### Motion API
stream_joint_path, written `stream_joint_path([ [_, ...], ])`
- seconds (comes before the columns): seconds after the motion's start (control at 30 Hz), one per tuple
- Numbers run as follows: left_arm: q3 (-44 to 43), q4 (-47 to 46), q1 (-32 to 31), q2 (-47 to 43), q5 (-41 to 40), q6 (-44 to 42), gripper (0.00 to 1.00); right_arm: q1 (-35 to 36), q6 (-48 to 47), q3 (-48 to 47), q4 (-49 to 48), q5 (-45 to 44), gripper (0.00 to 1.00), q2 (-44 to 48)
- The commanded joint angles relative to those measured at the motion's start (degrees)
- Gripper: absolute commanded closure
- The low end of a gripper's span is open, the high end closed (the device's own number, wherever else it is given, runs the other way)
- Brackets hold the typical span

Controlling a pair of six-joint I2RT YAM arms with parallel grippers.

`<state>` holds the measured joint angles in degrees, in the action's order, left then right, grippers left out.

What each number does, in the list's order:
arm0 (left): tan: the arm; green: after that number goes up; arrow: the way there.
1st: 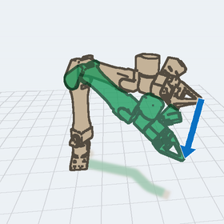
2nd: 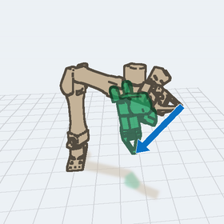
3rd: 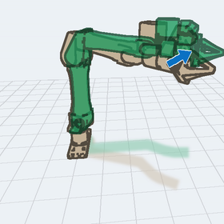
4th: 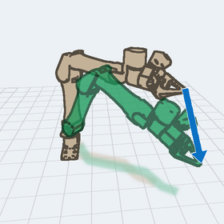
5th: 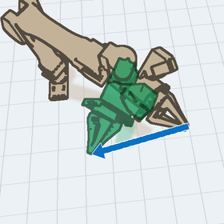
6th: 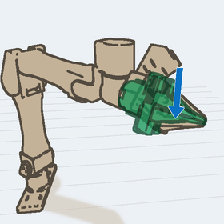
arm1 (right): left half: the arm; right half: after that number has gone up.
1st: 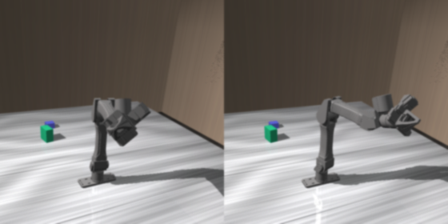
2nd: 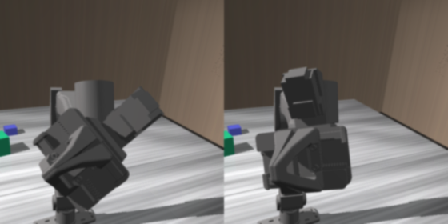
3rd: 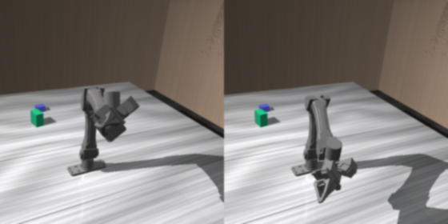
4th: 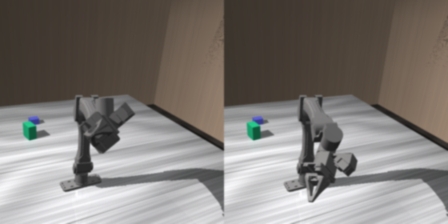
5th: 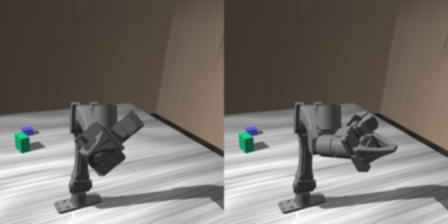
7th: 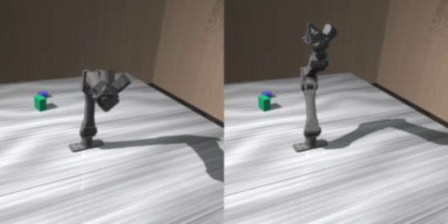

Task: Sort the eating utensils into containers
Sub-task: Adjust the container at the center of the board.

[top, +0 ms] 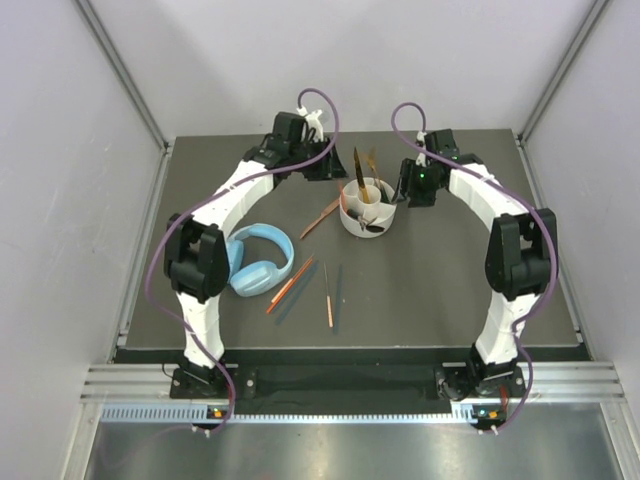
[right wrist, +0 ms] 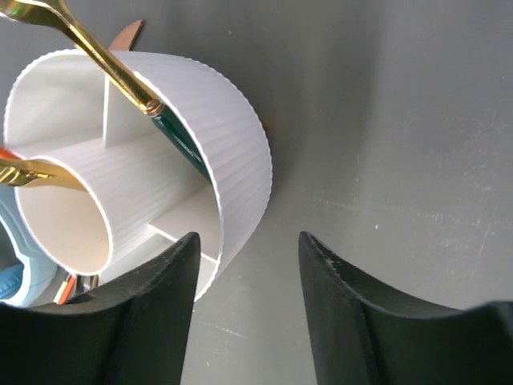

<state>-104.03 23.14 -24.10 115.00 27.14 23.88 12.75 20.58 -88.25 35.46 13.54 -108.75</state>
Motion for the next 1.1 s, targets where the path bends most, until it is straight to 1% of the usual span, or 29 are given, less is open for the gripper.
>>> stream_joint_path([
  [0.0,3.47,-2.57,2.38,-6.97,-1.73,-0.32,0.57,0.61,-0.45,-3.51,-0.04,-1.76,0.49,-1.64],
  [0.1,5.59,-3.18,3.87,-10.75,-2.96,0.02,0.57,0.52,-0.54,-5.17,0.31,-2.82,0.50,-3.39],
  [0.3,5.68,-3.97,5.73,-15.06,-4.28,1.78,0.56,0.61,-0.72,-10.62,0.22,-4.05,0.50,-7.44],
  [0.4,5.77,-3.63,6.43,-16.03,-5.60,2.14,0.55,0.61,-1.33,-15.19,0.57,-4.92,0.50,-9.98],
  [0.53,8.22,-2.22,6.96,-16.47,-7.09,2.40,0.55,0.43,-1.77,-24.14,3.38,-4.67,0.49,-14.20],
  [0.6,9.45,-1.69,7.05,-17.17,-8.41,2.14,0.55,0.34,-1.68,-24.52,3.21,-4.66,0.47,-13.16],
  [0.73,13.06,-1.43,7.13,-17.35,-9.56,2.14,0.55,-0.01,-2.30,-21.36,1.28,-5.28,0.45,-7.63],
  [0.9,13.94,-1.25,7.13,-15.60,-8.86,3.19,0.55,-0.10,-3.44,-20.39,3.12,-5.28,0.45,-5.52],
  [1.07,15.17,-0.64,7.13,-15.33,-9.82,2.93,0.55,-0.54,-4.05,-18.89,1.63,-4.93,0.42,-1.38],
])
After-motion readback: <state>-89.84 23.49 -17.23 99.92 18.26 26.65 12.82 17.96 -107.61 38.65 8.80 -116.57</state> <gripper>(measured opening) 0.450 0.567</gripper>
